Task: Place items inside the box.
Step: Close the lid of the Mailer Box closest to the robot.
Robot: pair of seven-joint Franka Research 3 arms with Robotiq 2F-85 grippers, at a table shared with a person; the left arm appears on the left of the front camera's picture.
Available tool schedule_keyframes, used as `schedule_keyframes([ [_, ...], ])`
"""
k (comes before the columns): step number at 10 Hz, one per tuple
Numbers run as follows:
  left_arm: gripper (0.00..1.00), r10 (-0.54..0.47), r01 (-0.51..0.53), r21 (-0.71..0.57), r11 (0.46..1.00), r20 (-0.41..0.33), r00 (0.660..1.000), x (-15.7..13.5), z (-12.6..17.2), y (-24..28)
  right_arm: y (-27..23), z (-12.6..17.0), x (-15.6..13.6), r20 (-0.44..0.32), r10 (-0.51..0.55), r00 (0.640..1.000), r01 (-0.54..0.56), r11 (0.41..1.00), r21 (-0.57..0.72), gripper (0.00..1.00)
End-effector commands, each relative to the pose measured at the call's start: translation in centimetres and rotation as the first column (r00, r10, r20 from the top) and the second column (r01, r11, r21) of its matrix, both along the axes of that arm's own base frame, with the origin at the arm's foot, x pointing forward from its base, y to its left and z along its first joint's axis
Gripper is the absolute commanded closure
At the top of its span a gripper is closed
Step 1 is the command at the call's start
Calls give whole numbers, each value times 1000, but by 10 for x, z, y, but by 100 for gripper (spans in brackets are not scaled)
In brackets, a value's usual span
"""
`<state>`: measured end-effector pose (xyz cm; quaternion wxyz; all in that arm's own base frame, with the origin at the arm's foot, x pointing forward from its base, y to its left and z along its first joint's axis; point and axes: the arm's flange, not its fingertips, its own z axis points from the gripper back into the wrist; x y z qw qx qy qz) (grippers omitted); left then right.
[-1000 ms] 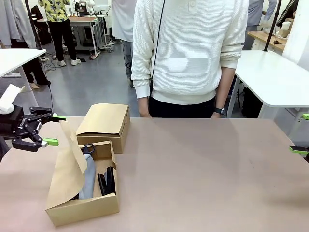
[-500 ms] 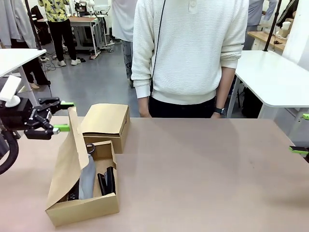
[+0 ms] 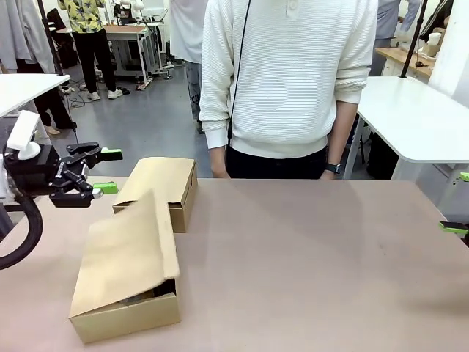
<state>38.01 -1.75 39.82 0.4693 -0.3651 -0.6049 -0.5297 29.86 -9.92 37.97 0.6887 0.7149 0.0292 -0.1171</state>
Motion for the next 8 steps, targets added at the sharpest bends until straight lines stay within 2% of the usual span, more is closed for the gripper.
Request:
schedule_keyframes([
  [1,0,29,-28,-13,1000,50,998,-86,-52,-33,-1,2,0,21,-3,1000,3,1000,11,0],
  [4,0,-9,9,110,994,-6,1000,-86,-69,-44,-1,2,0,21,-3,1000,3,1000,11,0],
  [6,0,-42,52,288,956,-41,998,-92,-93,-53,-1,2,0,21,-3,1000,3,1000,11,0],
  [8,0,-67,75,417,906,-35,997,-96,-107,-54,-1,2,0,21,-3,1000,3,1000,11,0],
])
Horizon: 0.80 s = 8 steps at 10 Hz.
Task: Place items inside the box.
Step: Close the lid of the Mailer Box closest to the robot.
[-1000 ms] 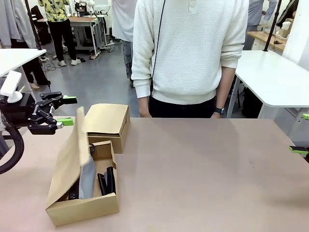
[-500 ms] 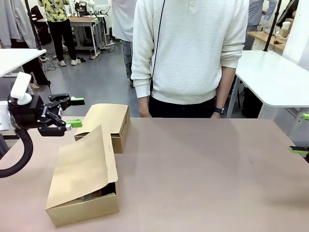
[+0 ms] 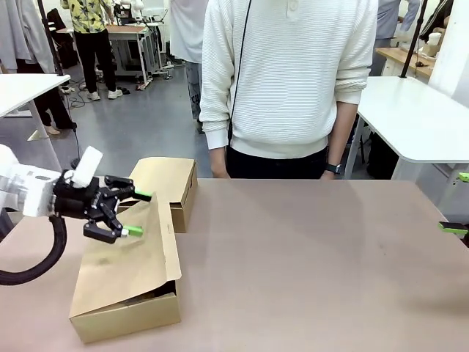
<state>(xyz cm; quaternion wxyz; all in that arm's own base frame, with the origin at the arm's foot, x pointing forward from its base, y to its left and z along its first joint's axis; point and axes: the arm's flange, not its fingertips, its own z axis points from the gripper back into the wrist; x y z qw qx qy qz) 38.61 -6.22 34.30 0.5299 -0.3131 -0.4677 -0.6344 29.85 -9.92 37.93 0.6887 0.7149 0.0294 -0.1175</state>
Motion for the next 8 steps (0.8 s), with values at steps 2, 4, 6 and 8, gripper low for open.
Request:
schedule_keyframes([
  [2,0,-29,23,109,994,47,998,-104,-58,-7,-1,2,0,21,-3,1000,2,1000,11,0],
  [4,0,-49,40,178,983,47,998,-106,-66,-8,-1,2,0,21,-3,1000,2,1000,11,0],
  [6,0,-53,53,260,964,-7,999,-105,-71,-6,-1,2,0,21,-3,1000,2,1000,11,0],
  [8,0,-42,41,234,971,1,999,-105,-63,-2,-1,2,0,21,-3,1000,2,1000,11,0],
])
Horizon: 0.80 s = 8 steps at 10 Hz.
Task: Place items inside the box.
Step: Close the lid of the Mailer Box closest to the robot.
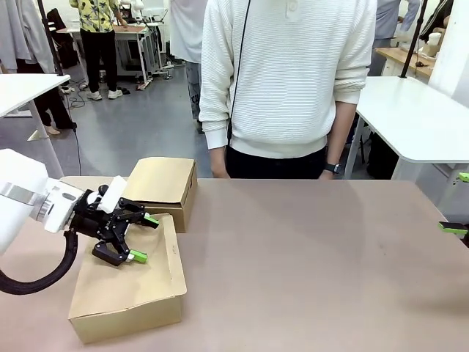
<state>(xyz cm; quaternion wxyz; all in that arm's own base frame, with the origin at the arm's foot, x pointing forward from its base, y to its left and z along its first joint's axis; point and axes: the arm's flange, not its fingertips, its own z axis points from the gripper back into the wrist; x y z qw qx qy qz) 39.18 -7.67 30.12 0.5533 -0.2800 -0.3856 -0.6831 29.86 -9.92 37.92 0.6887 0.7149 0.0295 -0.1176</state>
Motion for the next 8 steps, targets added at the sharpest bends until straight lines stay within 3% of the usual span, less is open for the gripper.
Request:
schedule_keyframes([
  [1,0,3,-3,7,1000,29,1000,-111,-12,16,-1,2,0,22,-3,1000,2,1000,11,0],
  [4,0,-1,-18,-215,976,-89,996,-119,53,51,-1,2,0,22,-3,1000,2,1000,11,0],
  [6,0,-105,44,-321,946,-173,979,-135,89,80,-1,2,0,22,-3,1000,2,1000,11,0],
  [7,0,-136,57,-316,947,-234,963,-140,94,90,-1,2,0,22,-3,1000,2,1000,11,0],
  [8,0,-153,60,-243,968,-383,911,-147,98,106,-1,2,0,22,-3,1000,2,1000,11,0],
])
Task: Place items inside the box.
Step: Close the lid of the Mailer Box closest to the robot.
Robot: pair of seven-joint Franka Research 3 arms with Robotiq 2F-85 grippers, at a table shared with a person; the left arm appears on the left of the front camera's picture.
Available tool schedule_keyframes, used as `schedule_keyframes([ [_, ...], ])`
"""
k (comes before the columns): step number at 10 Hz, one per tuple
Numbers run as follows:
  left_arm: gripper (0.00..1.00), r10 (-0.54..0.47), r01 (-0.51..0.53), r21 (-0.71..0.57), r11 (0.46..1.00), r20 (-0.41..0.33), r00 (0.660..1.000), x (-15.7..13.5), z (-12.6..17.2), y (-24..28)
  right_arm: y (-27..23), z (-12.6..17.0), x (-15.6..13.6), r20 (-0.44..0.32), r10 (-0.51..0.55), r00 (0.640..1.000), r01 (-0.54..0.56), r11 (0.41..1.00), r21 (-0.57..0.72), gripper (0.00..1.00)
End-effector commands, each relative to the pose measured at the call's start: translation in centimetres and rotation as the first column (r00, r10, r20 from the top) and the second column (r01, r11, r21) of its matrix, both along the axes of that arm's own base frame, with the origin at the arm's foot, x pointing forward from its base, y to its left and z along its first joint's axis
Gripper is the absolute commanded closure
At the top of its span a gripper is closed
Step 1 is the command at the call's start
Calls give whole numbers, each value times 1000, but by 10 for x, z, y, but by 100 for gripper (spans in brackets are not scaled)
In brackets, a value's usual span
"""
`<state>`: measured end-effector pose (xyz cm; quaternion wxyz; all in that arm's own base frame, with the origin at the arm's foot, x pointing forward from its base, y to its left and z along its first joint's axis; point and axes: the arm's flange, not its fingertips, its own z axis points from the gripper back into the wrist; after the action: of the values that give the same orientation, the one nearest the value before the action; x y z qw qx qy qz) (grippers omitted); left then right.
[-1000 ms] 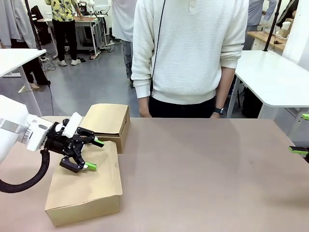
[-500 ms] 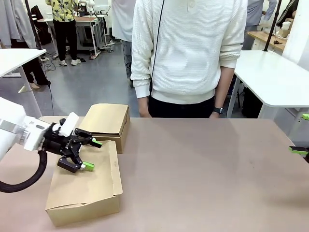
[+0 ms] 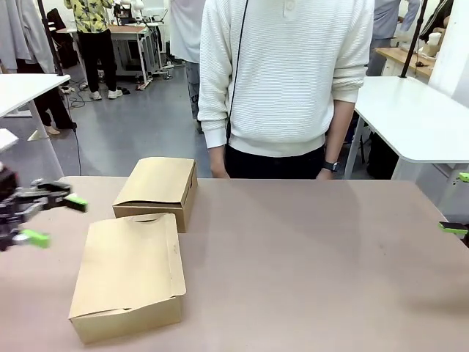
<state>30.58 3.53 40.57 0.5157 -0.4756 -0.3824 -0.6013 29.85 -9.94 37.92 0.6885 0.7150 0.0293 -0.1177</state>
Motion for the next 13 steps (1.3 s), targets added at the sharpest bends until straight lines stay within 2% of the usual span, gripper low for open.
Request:
schedule_keyframes([
  [1,0,130,-75,187,979,-305,944,-65,-2,4,-1,2,0,22,-2,1000,2,1000,11,0],
  [2,0,277,-180,254,950,-427,861,-71,1,16,-1,2,0,22,-2,1000,2,1000,11,0],
  [3,0,288,-199,215,956,-576,765,-71,8,31,-1,2,0,22,-2,1000,2,1000,11,0],
  [4,0,365,-308,202,930,-621,694,-61,5,41,-1,2,0,22,-2,1000,2,1000,11,0],
  [5,0,403,-410,172,896,-701,588,-42,-2,53,-1,2,0,22,-2,1000,2,1000,11,0],
  [6,0,373,-461,141,876,-804,463,-21,-13,66,-1,2,0,22,-2,1000,2,1000,11,0],
  [7,0,356,-561,123,819,-875,328,3,-25,86,-1,2,0,22,-2,1000,2,1000,11,0],
  [8,0,322,-675,109,730,-926,199,28,-38,112,-1,2,0,22,-2,1000,2,1000,11,0],
  [9,0,362,-751,138,646,-921,142,50,-57,142,-1,2,0,22,-2,1000,2,1000,11,0],
  [10,0,395,-503,201,840,-863,315,0,-35,100,-1,2,0,22,-2,1000,2,1000,11,0],
  [13,0,395,-503,201,840,-863,315,0,-35,100,-1,2,0,22,-2,1000,2,1000,11,0],
])
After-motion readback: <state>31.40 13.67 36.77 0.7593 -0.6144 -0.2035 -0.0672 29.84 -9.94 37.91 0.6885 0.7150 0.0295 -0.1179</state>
